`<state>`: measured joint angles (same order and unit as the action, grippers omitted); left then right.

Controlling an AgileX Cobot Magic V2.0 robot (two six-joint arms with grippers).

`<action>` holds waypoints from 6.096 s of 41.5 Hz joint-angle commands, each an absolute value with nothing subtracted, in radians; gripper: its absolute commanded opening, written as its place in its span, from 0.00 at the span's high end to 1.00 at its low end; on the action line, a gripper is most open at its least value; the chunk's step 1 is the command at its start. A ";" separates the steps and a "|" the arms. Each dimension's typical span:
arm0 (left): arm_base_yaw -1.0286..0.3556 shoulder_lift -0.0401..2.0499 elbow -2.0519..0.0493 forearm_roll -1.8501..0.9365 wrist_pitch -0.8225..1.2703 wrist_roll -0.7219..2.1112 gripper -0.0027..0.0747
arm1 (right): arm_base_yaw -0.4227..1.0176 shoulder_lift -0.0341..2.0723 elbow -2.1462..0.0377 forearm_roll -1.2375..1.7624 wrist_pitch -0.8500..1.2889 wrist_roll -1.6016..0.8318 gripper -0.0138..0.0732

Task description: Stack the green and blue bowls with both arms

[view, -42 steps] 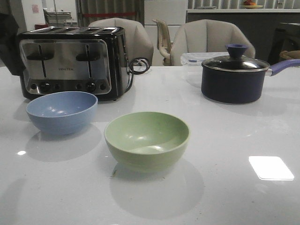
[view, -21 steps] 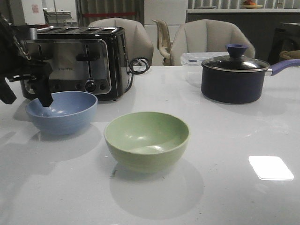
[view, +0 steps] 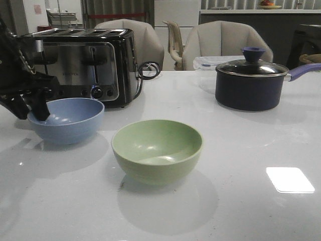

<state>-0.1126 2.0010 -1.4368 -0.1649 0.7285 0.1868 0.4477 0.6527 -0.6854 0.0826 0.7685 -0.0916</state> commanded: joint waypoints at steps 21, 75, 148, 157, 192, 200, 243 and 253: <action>-0.112 1.945 -1.472 -0.191 0.704 0.180 0.84 | 0.444 0.648 -0.711 0.073 0.701 -0.101 0.29; -0.566 1.842 -1.505 -0.293 0.787 0.301 0.81 | 0.444 0.648 -0.711 0.073 0.701 -0.101 0.29; -0.611 0.580 -0.792 -0.231 0.658 0.293 0.21 | 0.444 0.648 -0.711 0.073 0.704 -0.101 0.29; -0.611 0.580 -0.785 -0.231 0.641 0.293 0.22 | 0.444 0.648 -0.711 0.073 0.705 -0.101 0.29; -0.643 0.580 -0.785 -0.232 0.641 0.293 0.84 | 0.444 0.648 -0.711 0.073 0.705 -0.101 0.80; -0.643 0.580 -0.785 -0.232 0.641 0.293 0.84 | 0.444 0.648 -0.711 0.073 0.705 -0.101 0.80; -0.080 0.044 -0.078 0.047 0.015 -0.036 0.84 | 0.444 0.648 -0.711 0.073 0.705 -0.101 0.80; -0.063 -0.026 0.012 0.036 -0.042 -0.034 0.84 | 0.444 0.649 -0.711 0.073 0.704 -0.101 0.80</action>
<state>-0.0648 -0.0059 0.0052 0.0381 0.0691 -0.0221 0.4477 0.6527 -0.6854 0.0788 0.7699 -0.0938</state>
